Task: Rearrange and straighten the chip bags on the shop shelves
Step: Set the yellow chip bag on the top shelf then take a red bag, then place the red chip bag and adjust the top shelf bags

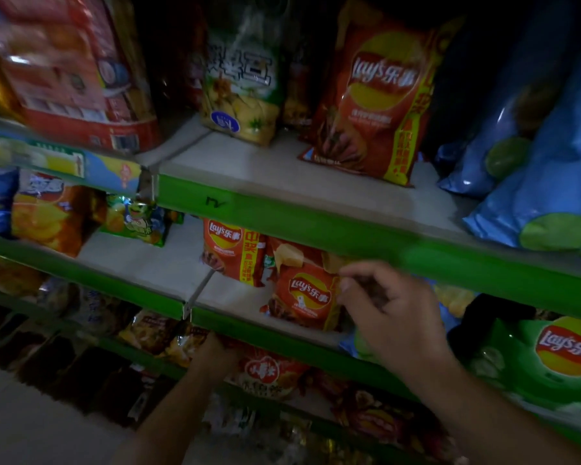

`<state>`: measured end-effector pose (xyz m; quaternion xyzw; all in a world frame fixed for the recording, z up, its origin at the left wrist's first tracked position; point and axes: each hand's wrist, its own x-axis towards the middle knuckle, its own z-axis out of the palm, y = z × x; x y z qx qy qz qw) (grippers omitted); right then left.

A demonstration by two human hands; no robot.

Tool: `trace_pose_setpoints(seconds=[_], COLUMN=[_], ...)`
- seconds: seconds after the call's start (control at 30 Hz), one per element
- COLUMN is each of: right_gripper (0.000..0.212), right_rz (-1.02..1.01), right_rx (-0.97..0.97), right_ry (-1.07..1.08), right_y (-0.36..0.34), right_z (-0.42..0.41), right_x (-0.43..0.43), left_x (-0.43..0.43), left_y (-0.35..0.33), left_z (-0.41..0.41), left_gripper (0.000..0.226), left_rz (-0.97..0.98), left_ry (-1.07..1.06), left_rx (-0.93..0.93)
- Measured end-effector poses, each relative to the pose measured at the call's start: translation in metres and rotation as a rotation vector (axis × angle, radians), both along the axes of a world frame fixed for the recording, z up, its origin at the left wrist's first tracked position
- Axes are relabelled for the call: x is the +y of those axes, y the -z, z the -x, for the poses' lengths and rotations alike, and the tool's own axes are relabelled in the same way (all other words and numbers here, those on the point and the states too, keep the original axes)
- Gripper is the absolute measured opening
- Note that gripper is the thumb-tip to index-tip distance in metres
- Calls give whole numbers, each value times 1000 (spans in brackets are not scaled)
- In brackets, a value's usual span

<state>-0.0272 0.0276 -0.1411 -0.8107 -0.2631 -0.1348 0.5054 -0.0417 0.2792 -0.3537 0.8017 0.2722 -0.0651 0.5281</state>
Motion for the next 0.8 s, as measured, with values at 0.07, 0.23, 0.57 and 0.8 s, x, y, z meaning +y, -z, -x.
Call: trace_pose_setpoints(seconds=[0.07,0.23,0.57,0.8], right_gripper=[21,30,96,81], right_rz=[-119,-299,-303,-443], right_rx=[-72,-140,277,249], right_ry=[-8,122,284,310], right_y=[-31,-96,-137,-143], right_z=[-1,-33,-121,-103], right_x=[0,3,35,22], left_x=[6,9,-7,-13], left_y=[-23,-88,-192,-223], left_z=[5,25,31,43], left_gripper=[79,37,28,7], left_rz=[-85,-140,-297,-134], left_ry=[42,118,95,65], left_rx=[54,-54,-162,-288])
